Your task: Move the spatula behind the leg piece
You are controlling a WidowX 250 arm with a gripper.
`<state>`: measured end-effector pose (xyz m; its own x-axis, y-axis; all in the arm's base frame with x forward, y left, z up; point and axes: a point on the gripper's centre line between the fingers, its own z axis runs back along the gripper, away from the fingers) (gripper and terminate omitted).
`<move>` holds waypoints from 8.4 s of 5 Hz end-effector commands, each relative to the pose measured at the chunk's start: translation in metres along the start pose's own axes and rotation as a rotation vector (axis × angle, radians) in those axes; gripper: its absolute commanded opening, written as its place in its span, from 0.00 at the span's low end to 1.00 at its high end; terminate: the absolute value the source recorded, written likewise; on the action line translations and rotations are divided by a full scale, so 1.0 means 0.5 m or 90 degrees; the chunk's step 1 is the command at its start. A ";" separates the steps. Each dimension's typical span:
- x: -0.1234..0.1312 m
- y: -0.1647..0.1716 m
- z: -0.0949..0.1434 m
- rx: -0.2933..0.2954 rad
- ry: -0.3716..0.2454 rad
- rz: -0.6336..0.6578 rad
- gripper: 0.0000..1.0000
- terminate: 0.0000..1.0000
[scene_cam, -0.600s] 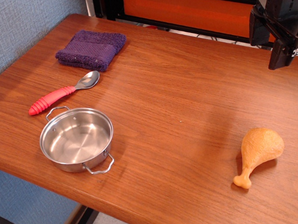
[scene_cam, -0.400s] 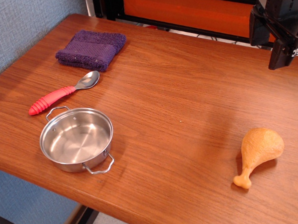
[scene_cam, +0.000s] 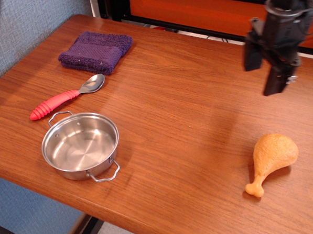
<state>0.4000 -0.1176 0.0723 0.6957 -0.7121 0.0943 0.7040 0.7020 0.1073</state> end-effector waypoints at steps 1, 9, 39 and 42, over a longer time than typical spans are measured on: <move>-0.108 0.081 0.094 0.045 -0.023 0.079 1.00 0.00; -0.559 0.235 -0.009 0.005 0.071 0.275 1.00 0.00; -0.344 0.156 0.095 0.158 0.130 0.420 1.00 0.00; -0.574 0.239 0.051 0.042 0.031 0.531 1.00 0.00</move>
<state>0.2913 0.2062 0.0691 0.9955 0.0339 0.0883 -0.0396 0.9972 0.0636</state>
